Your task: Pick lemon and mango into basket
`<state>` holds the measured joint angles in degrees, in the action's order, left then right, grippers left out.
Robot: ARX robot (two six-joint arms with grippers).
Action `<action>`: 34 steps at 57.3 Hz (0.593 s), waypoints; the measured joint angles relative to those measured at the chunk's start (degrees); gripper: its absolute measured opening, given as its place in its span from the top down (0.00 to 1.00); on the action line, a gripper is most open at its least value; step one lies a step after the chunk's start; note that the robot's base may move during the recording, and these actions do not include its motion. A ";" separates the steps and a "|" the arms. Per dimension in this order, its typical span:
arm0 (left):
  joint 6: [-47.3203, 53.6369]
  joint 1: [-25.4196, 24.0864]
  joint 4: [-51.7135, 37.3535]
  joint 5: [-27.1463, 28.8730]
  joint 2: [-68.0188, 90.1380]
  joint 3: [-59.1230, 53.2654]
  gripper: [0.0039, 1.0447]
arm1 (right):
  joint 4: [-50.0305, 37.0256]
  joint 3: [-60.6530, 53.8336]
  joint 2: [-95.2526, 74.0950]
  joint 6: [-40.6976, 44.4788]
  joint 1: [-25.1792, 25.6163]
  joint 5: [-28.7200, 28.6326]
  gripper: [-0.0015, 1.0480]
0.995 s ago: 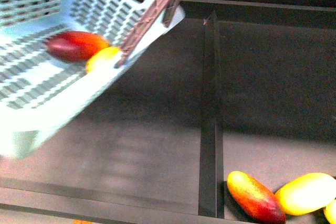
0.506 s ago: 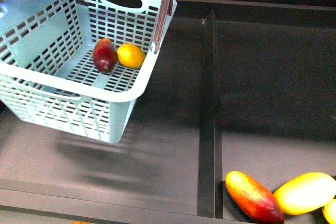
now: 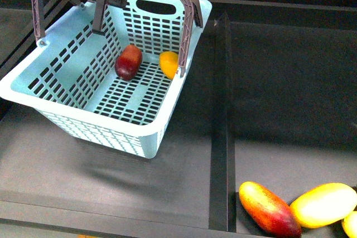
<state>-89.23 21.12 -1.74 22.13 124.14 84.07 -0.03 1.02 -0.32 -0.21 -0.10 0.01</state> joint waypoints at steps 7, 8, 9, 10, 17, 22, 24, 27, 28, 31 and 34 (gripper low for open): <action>0.74 -0.39 1.11 2.64 -1.55 -1.20 0.59 | 0.00 0.00 0.00 0.00 0.00 0.00 0.08; 0.74 -0.46 1.22 3.04 -1.99 -1.46 0.57 | 0.00 0.00 0.00 0.00 0.00 0.00 0.08; 0.74 -0.52 1.49 3.56 -2.58 -1.79 0.54 | 0.00 0.00 0.00 0.00 0.00 0.00 0.08; 0.68 -0.57 1.86 4.22 -3.41 -2.27 0.49 | 0.00 0.00 0.00 0.00 0.00 0.00 0.08; 0.00 -0.52 6.34 7.74 -9.25 -5.44 0.28 | 0.00 0.00 0.00 0.00 0.00 0.00 0.08; -0.20 -0.02 10.23 11.78 -13.97 -8.41 0.15 | 0.00 0.00 0.00 0.02 0.00 0.00 0.08; -0.28 0.48 12.52 13.81 -16.68 -9.94 0.08 | 0.00 0.00 0.00 0.00 0.00 0.00 0.08; -0.15 1.40 15.56 14.93 -19.65 -10.97 0.05 | 0.00 0.00 0.00 0.02 0.00 0.00 0.08; 0.37 1.95 16.28 15.39 -20.72 -11.19 0.07 | 0.00 0.00 0.00 0.00 0.00 0.00 0.08; 1.73 3.08 16.50 15.26 -22.40 -11.26 0.07 | 0.00 0.00 0.00 0.00 0.00 0.00 0.08; 3.32 3.93 15.91 14.69 -23.52 -11.43 0.07 | 0.00 0.00 0.00 0.00 0.00 0.00 0.08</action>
<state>-85.91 25.06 14.17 36.82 100.62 72.64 -0.03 1.02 -0.32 -0.21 -0.10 0.01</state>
